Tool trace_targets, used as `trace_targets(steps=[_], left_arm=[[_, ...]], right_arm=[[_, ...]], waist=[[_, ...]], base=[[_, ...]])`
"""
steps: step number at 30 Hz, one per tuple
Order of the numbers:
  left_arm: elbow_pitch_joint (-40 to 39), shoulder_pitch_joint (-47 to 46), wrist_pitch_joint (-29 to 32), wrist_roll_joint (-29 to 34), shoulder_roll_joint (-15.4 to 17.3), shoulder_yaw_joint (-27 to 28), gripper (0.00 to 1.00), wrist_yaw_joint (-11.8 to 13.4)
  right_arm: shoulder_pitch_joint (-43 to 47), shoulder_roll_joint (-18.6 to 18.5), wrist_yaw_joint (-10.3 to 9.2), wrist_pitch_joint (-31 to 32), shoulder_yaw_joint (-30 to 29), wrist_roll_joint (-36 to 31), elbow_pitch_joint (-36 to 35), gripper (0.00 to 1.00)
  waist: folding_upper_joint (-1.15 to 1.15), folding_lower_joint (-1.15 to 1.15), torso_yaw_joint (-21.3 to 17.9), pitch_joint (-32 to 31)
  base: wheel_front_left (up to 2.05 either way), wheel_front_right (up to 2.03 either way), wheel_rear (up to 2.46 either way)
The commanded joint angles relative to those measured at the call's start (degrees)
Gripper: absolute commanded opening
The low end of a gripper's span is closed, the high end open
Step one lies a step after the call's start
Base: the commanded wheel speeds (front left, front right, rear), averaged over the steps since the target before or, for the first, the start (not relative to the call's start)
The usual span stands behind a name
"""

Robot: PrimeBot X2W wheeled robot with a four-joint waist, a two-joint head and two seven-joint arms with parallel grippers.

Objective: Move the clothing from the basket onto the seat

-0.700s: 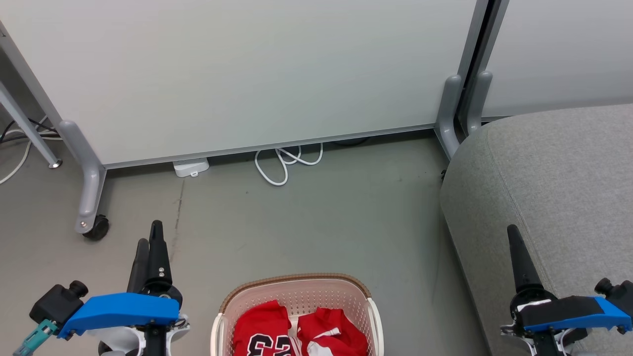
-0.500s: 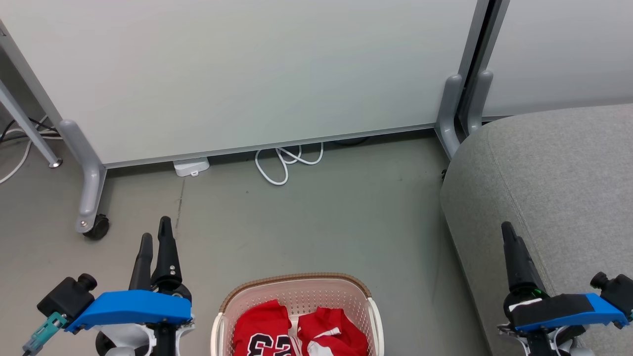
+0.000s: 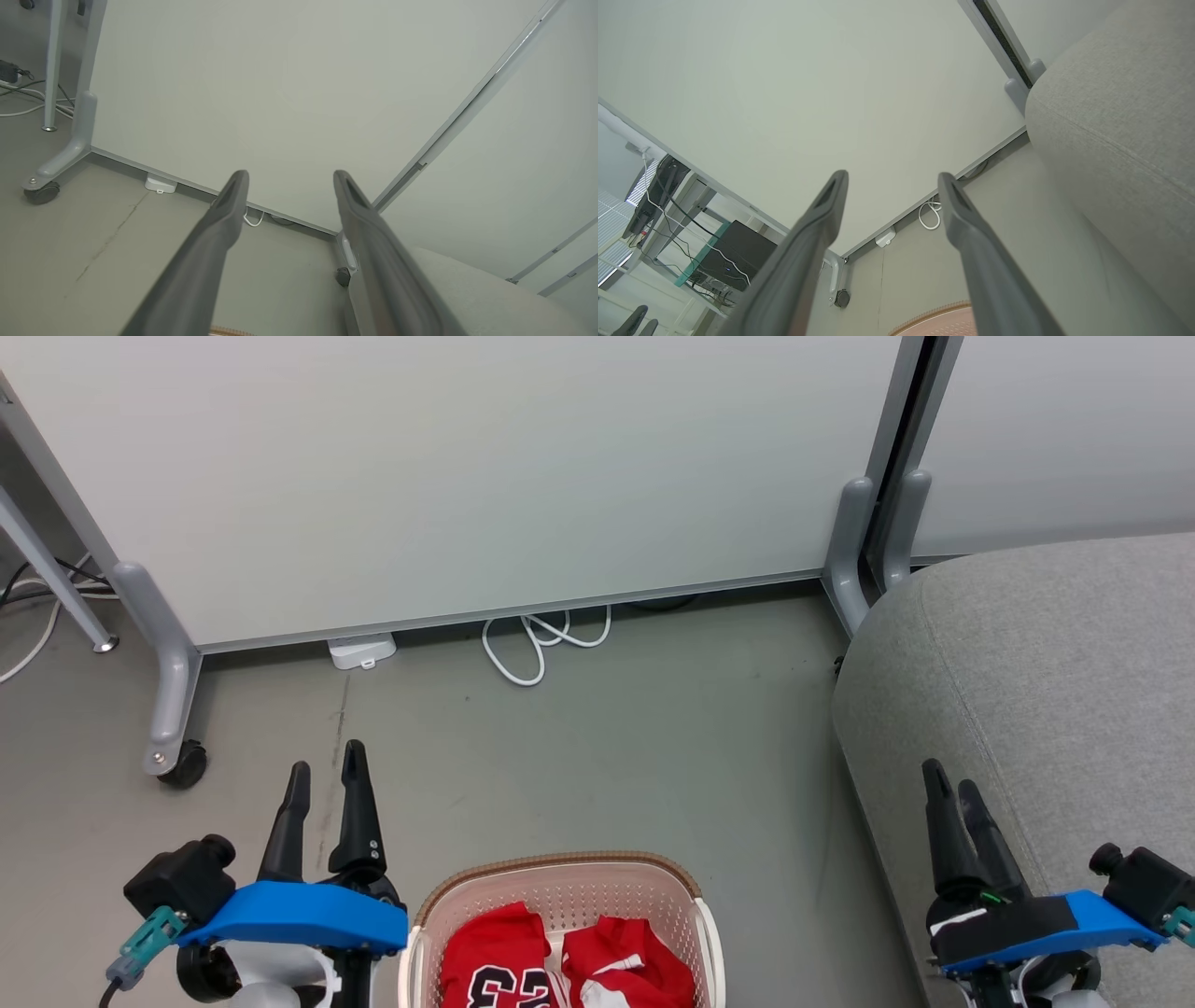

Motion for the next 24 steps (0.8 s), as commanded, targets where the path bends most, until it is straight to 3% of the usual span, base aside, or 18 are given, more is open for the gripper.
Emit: trace_targets(steps=[1,24], left_arm=[[-0.44,-1.53,-0.49,1.91,0.45,-0.26,1.00,0.15],[0.78,-1.98,-3.88,16.83,0.80,-3.78,1.00,0.95]], right_arm=[[-0.98,-0.46,0.09,-0.51,0.28,-1.47,-0.40,1.00],[-1.16,-0.59,0.12,-3.91,2.27,-15.18,1.14,1.00]], waist=[[0.00,0.00,0.00,-0.01],[0.00,0.00,0.26,-0.11]], base=[[0.00,0.00,0.00],[0.00,0.00,0.00]])
